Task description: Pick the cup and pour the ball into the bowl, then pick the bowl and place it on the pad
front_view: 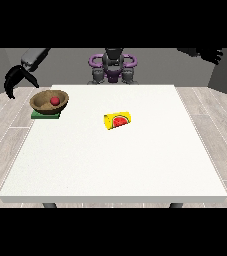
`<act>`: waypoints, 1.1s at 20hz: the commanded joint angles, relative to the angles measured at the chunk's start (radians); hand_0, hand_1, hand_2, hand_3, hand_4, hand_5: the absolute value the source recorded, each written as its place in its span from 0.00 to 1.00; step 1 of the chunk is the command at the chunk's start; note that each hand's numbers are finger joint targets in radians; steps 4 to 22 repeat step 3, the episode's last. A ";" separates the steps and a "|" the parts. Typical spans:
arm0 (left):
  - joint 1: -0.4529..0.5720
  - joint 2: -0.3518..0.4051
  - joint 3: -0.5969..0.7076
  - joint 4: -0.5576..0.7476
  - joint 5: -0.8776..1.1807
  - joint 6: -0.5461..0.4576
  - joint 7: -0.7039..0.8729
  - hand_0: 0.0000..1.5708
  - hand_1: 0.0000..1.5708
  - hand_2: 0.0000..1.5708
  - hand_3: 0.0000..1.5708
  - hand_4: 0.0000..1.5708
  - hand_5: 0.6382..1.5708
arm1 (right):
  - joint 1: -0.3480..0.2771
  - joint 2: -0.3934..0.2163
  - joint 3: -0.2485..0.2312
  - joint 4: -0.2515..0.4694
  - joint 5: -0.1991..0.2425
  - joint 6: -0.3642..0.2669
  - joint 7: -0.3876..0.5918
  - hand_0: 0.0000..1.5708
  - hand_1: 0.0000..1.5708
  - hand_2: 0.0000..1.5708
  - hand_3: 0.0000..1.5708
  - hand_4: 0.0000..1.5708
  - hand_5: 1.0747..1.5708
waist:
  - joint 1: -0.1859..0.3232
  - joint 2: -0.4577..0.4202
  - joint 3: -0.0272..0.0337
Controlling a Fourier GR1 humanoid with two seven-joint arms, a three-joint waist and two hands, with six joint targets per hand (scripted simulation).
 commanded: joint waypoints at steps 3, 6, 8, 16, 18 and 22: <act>0.040 -0.077 -0.077 0.032 -0.051 0.051 0.092 0.00 0.00 0.00 0.00 0.57 0.99 | -0.092 0.097 0.049 -0.093 -0.024 0.072 0.098 0.00 0.00 0.00 0.00 0.30 0.72 | -0.058 -0.233 -0.0039; 0.040 -0.077 -0.077 0.032 -0.051 0.051 0.092 0.00 0.00 0.00 0.00 0.57 0.99 | -0.092 0.097 0.049 -0.093 -0.024 0.072 0.098 0.00 0.00 0.00 0.00 0.30 0.72 | -0.058 -0.233 -0.0039; 0.040 -0.077 -0.077 0.032 -0.051 0.051 0.092 0.00 0.00 0.00 0.00 0.57 0.99 | -0.092 0.097 0.049 -0.093 -0.024 0.072 0.098 0.00 0.00 0.00 0.00 0.30 0.72 | -0.058 -0.233 -0.0039; 0.040 -0.077 -0.077 0.032 -0.051 0.051 0.092 0.00 0.00 0.00 0.00 0.57 0.99 | -0.092 0.097 0.049 -0.093 -0.024 0.072 0.098 0.00 0.00 0.00 0.00 0.30 0.72 | -0.058 -0.233 -0.0039; 0.040 -0.077 -0.077 0.032 -0.051 0.051 0.092 0.00 0.00 0.00 0.00 0.57 0.99 | -0.092 0.097 0.049 -0.093 -0.024 0.072 0.098 0.00 0.00 0.00 0.00 0.30 0.72 | -0.058 -0.233 -0.0039; 0.040 -0.077 -0.077 0.032 -0.051 0.051 0.092 0.00 0.00 0.00 0.00 0.57 0.99 | -0.092 0.097 0.049 -0.093 -0.024 0.072 0.098 0.00 0.00 0.00 0.00 0.30 0.72 | -0.058 -0.233 -0.0039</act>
